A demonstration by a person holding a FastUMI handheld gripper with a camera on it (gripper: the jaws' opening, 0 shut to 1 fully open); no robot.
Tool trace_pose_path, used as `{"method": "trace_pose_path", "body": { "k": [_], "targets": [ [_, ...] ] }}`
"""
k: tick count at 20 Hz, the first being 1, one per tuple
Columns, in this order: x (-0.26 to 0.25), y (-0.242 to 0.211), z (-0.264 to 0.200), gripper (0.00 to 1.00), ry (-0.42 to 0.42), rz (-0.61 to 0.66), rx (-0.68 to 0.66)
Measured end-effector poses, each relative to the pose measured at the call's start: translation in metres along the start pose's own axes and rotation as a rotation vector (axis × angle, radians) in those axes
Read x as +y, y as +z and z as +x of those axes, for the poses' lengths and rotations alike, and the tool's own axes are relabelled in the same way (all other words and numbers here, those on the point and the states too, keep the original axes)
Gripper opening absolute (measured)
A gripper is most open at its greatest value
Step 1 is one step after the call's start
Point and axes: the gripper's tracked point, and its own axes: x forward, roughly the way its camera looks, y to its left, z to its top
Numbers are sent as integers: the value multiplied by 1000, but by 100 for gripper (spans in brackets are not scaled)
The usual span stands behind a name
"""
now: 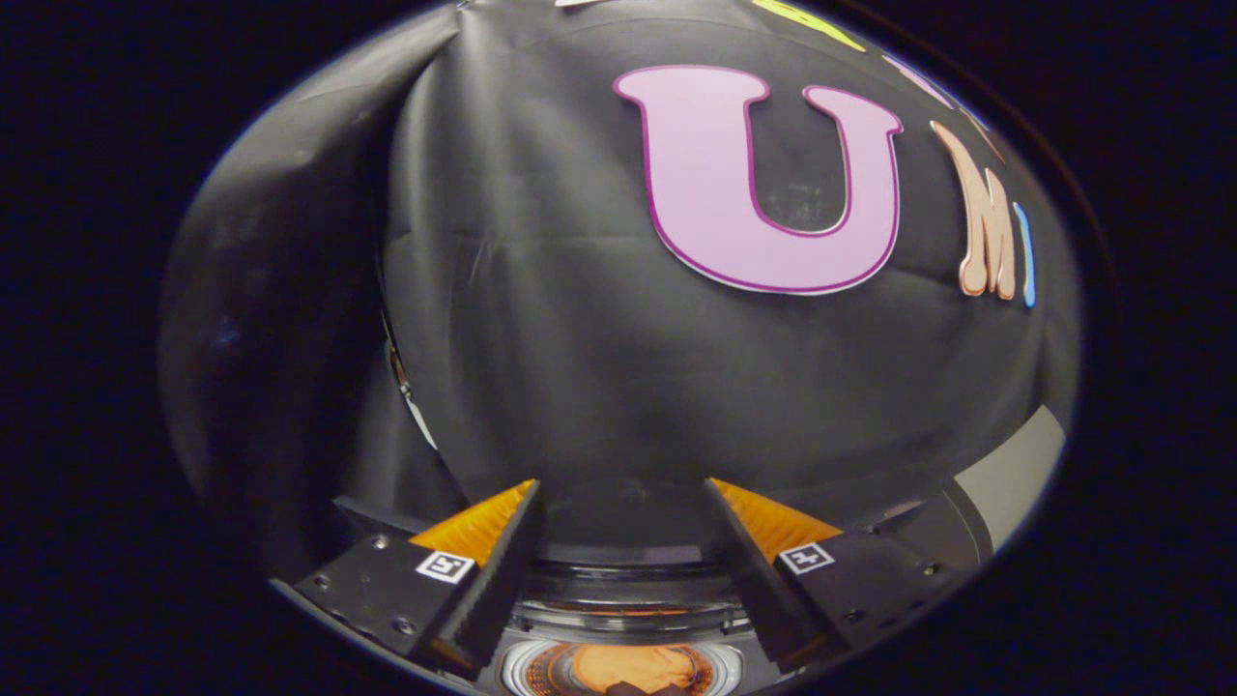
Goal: Put the clothes into the washing machine and then close the washing machine lid.
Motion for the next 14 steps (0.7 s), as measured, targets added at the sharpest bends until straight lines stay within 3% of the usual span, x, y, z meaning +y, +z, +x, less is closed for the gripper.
{"method": "trace_pose_path", "body": {
  "k": [14],
  "targets": [
    [-5,0,-3,100,3,-8,15]
  ]
}}
